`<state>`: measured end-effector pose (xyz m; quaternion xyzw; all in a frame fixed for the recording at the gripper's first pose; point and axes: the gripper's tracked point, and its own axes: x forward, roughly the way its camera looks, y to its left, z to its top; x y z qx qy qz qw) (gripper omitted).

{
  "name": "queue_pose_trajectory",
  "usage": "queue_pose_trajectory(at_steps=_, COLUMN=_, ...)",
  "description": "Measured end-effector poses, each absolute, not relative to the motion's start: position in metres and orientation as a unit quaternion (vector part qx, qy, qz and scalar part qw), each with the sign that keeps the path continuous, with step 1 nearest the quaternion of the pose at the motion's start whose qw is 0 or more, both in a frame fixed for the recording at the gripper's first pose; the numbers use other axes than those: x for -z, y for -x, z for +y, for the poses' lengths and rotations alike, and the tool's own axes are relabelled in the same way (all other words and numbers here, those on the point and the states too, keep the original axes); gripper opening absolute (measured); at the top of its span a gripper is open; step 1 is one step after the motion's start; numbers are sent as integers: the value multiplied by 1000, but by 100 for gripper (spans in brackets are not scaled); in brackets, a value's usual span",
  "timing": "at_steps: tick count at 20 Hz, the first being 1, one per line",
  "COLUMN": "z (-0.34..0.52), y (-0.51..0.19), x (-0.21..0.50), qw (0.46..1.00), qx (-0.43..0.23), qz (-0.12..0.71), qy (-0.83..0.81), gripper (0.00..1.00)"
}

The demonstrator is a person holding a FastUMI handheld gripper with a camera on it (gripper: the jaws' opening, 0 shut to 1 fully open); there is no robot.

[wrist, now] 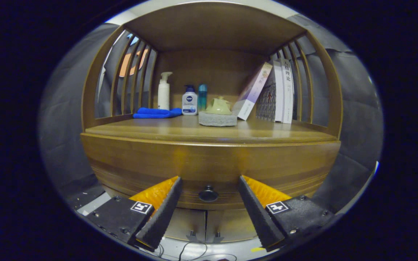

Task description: Pull open the drawer, take out the items inside it, and place them on the countertop above the cabinet.

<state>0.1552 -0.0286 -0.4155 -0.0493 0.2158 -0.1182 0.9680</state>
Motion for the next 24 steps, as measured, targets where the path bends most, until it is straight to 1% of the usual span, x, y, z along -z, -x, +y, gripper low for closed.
queue_pose_trajectory(at_steps=2, z=-28, y=-154, x=417, qw=964, qx=120, qz=228, qy=67, gripper=99)
queue_pose_trajectory(at_steps=5, z=-26, y=-151, x=413, qw=964, qx=97, qz=243, qy=48, gripper=99)
queue_pose_trajectory(at_steps=10, z=-30, y=-138, x=360, qw=972, qx=76, qz=221, qy=28, gripper=99)
queue_pose_trajectory(at_steps=15, z=-13, y=-108, x=275, qw=981, qx=30, qz=189, qy=24, gripper=99)
queue_pose_trajectory(at_steps=18, z=-4, y=-91, x=203, qw=988, qx=5, qz=150, qy=20, gripper=99)
queue_pose_trajectory(at_steps=21, z=-7, y=-78, x=137, qw=994, qx=-3, qz=104, qy=28, gripper=99)
queue_pose_trajectory(at_steps=24, z=-8, y=-61, x=79, qw=997, qx=-10, qz=77, qy=22, gripper=99)
